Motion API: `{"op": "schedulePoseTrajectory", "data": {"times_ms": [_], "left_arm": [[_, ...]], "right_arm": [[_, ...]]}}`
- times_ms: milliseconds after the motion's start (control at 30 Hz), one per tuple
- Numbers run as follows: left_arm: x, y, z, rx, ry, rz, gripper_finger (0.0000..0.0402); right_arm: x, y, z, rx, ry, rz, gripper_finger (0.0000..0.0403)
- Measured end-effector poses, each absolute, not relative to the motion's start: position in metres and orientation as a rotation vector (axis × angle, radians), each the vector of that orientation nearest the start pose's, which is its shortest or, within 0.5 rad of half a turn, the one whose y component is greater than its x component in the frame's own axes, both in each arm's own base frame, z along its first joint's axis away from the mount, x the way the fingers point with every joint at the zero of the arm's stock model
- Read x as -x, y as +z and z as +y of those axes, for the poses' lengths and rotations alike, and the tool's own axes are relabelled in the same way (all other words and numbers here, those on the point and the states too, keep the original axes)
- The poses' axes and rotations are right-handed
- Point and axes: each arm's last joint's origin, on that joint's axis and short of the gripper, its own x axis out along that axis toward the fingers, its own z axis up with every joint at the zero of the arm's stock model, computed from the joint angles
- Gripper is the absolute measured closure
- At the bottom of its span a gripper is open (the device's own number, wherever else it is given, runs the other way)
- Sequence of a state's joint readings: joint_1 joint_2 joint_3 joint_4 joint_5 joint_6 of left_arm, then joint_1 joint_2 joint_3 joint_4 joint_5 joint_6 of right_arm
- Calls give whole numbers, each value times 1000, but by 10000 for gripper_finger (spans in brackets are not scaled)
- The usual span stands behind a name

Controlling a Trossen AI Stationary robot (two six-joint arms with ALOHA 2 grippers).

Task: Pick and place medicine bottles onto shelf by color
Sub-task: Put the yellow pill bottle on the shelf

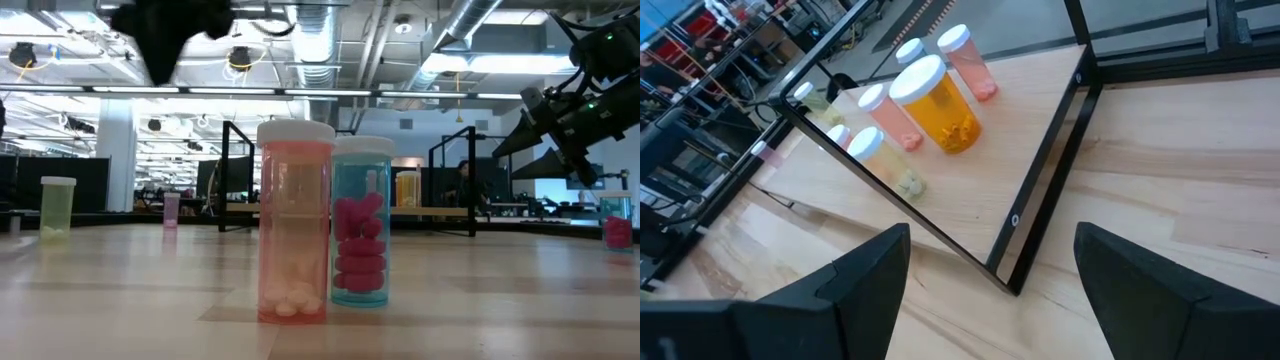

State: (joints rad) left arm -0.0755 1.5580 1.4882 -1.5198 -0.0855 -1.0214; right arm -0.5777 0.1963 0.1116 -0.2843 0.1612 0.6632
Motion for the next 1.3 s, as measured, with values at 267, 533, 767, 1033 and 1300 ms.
{"op": "schedulePoseTrajectory", "data": {"times_ms": [267, 533, 767, 1033, 1300], "left_arm": [[-218, 266, -42, 960, 933, 1364, 309], [-196, 225, -48, 1131, 1015, 1366, 296], [-197, 216, -49, 1174, 1030, 1338, 240], [-195, 215, -47, 1150, 1096, 1283, 163], [-193, 208, -44, 1139, 1163, 1222, 123]], "right_arm": [[-81, 159, -59, -703, -829, 114, 97], [-81, 159, -59, -703, -828, 114, 97], [-81, 159, -59, -703, -829, 114, 97], [-81, 159, -59, -703, -829, 114, 97], [-81, 159, -59, -703, -828, 114, 97]]}}
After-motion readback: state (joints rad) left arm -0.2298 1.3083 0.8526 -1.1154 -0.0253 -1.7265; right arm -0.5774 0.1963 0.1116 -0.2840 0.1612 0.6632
